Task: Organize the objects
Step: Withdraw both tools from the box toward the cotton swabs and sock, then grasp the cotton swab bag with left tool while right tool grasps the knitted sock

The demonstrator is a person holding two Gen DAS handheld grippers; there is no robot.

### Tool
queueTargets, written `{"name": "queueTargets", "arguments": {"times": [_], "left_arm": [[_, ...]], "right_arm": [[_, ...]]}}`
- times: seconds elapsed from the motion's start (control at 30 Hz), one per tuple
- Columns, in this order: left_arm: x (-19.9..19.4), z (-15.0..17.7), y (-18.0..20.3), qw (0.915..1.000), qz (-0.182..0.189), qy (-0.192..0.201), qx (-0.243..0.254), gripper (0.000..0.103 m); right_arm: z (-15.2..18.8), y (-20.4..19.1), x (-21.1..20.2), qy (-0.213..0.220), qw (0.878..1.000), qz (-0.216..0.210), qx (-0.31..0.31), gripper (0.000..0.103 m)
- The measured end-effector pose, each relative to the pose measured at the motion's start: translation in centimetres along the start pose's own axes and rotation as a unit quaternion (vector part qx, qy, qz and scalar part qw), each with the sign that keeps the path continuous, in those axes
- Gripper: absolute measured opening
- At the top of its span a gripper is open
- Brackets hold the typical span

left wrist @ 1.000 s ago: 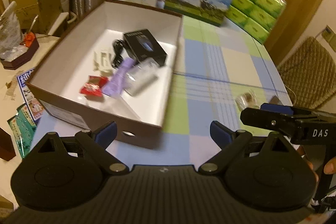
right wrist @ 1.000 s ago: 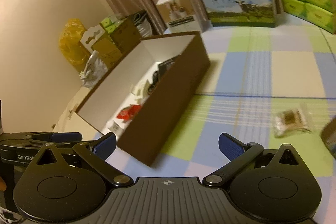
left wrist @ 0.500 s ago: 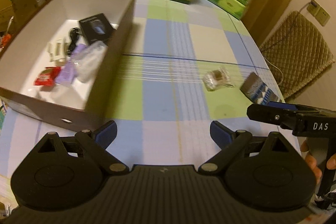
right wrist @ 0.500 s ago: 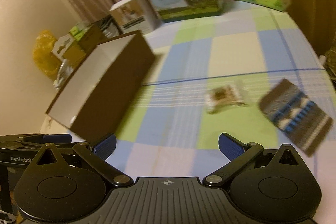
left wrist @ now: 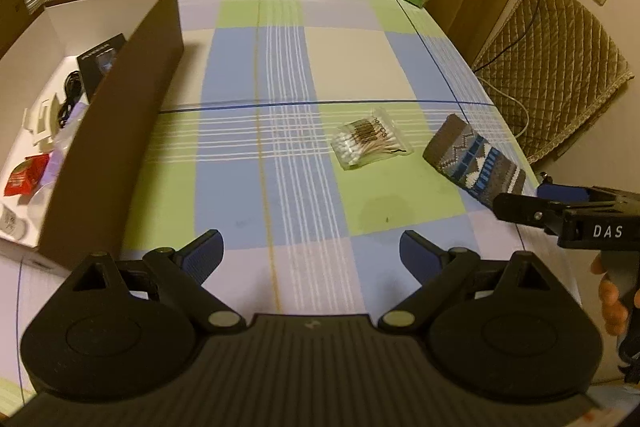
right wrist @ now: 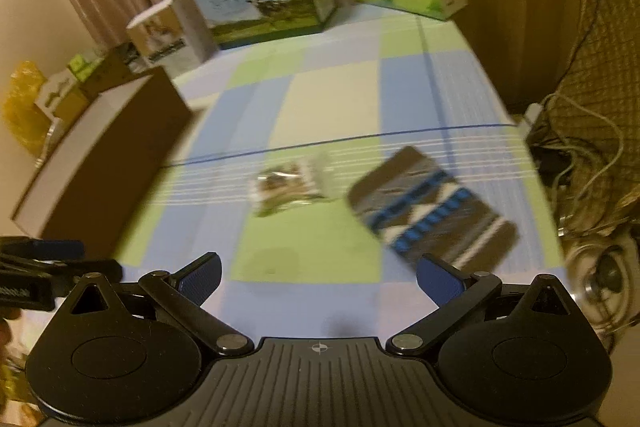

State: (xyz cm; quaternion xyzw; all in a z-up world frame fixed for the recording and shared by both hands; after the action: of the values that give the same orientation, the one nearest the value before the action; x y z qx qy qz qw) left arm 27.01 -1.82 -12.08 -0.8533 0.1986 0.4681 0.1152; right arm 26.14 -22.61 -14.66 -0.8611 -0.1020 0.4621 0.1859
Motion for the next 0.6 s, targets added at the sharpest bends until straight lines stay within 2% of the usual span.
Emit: {"name": "queueTargets", "arguments": {"times": [0.13, 0.27, 0.6], "left_arm": [[1.7, -0.4, 0.4, 0.9999, -0.004, -0.006, 0.008, 0.093], [3.4, -1.0, 0.8, 0.9996, -0.011, -0.012, 0.024, 0.092], [7.8, -2.9, 3.0, 0.9963, 0.000, -0.021, 0.083, 0.090]], "right_arm": [[-0.5, 2.4, 1.2, 0.005, 0.999, 0.027, -0.023, 0.101], [-1.0, 4.3, 3.1, 0.006, 0.995, 0.061, -0.073, 0.101], [-1.8, 7.0, 8.2, -0.019, 0.984, 0.084, -0.158, 0.101]]}}
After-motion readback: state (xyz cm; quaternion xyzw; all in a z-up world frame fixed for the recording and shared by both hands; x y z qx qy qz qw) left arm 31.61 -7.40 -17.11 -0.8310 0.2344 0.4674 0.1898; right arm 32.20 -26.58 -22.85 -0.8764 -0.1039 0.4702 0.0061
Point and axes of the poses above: each gripper's, at about its wrist camera, not at the fingertips, and x roughly the way its jaws point, y to its right, z to its underside, the point moved 10 cm from there along x, roughly the way its jaws point, and after that the axes turned 14 degrees about x, right-handed, at the moved point
